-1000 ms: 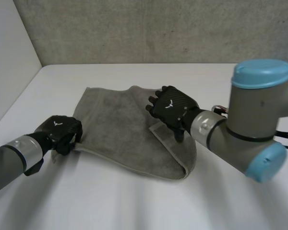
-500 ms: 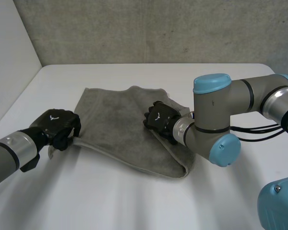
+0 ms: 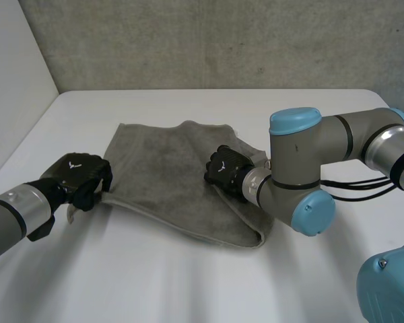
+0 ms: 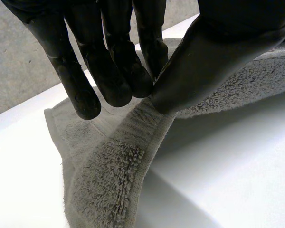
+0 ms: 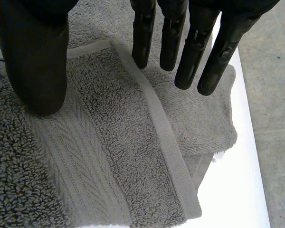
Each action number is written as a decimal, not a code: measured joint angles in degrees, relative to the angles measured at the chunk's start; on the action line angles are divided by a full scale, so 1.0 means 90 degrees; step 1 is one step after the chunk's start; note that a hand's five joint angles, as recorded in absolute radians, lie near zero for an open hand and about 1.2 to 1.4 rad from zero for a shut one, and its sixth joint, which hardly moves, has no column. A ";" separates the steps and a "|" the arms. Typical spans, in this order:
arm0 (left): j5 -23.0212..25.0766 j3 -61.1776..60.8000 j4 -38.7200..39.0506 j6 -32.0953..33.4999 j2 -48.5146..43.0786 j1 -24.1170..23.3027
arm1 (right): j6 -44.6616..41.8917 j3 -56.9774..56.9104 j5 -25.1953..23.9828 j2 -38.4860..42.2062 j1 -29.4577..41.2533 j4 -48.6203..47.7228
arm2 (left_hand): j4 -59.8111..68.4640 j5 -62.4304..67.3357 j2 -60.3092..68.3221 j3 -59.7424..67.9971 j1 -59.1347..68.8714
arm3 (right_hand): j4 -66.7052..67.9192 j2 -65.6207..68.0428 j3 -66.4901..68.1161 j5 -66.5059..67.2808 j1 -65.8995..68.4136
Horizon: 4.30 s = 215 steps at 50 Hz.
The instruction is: Fold the towel.
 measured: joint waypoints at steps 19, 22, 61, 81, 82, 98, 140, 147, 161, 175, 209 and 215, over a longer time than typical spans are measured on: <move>0.0000 0.0010 0.0000 0.0000 0.0000 0.0015 | 0.0076 0.0381 -0.0003 -0.0537 -0.0037 0.0022 | 0.0000 0.0000 0.0000 0.0000 0.0000 | 0.5275 0.5140 0.5267 0.5217 0.5051; 0.0000 0.0014 0.0000 0.0000 0.0000 0.0017 | 0.0089 0.0538 -0.0006 -0.0694 -0.0088 0.0016 | 0.0000 0.0000 0.0000 0.0000 0.0000 | 0.5275 0.5140 0.5268 0.5217 0.5051; 0.1198 0.0157 -0.0982 -0.1263 0.2608 0.1193 | 0.2482 0.3437 -0.1146 -0.6382 -0.3579 -0.0062 | 0.0001 0.0000 0.0000 0.0000 0.0000 | 0.5275 0.5296 0.5299 0.5217 0.5053; 0.1202 0.1486 -0.0901 -0.3222 0.1632 0.1146 | 0.3325 0.2263 -0.1367 -0.5532 -0.3856 0.0783 | 0.0002 0.0000 0.0000 0.0000 0.0000 | 0.5275 0.5296 0.5307 0.5218 0.5053; 0.1195 0.1525 -0.0898 -0.3236 0.1481 0.1120 | 0.3298 0.2242 -0.1352 -0.5433 -0.3816 0.0803 | 0.0002 0.0000 0.0000 0.0000 0.0000 | 0.5275 0.5296 0.5308 0.5218 0.5053; 0.0036 0.5683 -0.0699 -0.5157 -0.1104 0.0198 | 0.3573 -0.1972 0.0817 -0.2733 -0.2324 0.0280 | 0.0002 0.0001 0.0001 0.0001 0.0000 | 0.5275 0.5297 0.5310 0.5218 0.5070; 0.3327 0.0687 -0.0435 -0.3349 0.1045 0.2235 | 0.2147 0.4166 -0.2222 -0.5540 -0.4388 -0.0061 | 0.0003 0.0004 0.0007 0.0002 0.0000 | 0.5276 0.5297 0.5319 0.5218 0.5071; 0.3607 0.0597 -0.0593 -0.3487 0.1744 0.2618 | 0.3028 0.3896 -0.2906 -0.6025 -0.5026 -0.0058 | 0.0003 0.0004 0.0007 0.0012 0.0000 | 0.5276 0.5297 0.5319 0.5219 0.5072; 0.3198 0.0938 -0.0036 -0.3488 0.0147 0.1596 | 0.3157 0.3199 -0.2532 -0.4353 -0.4508 -0.0038 | 0.0003 0.0054 0.0025 0.0013 0.0000 | 0.5276 0.5297 0.5320 0.5281 0.5131; 0.1989 0.2218 -0.0217 -0.3444 -0.1310 0.1050 | 0.3179 0.2487 -0.1938 -0.3380 -0.3925 -0.0014 | 0.0003 0.0054 0.0025 0.0013 0.0001 | 0.5276 0.5297 0.5321 0.5282 0.5132; 0.2043 0.2613 -0.0843 -0.3736 0.0958 0.1257 | 0.4122 0.2468 -0.1991 -0.5216 -0.3829 -0.0284 | 0.0003 0.0054 0.0026 0.0013 0.0001 | 0.5276 0.5297 0.5321 0.5282 0.5144; 0.2049 0.3308 -0.0874 -0.4650 0.1439 0.1348 | 0.4887 0.1830 -0.2021 -0.5632 -0.3837 -0.0415 | 0.0003 0.0054 0.0026 0.0013 0.0001 | 0.5276 0.5296 0.5321 0.5283 0.5144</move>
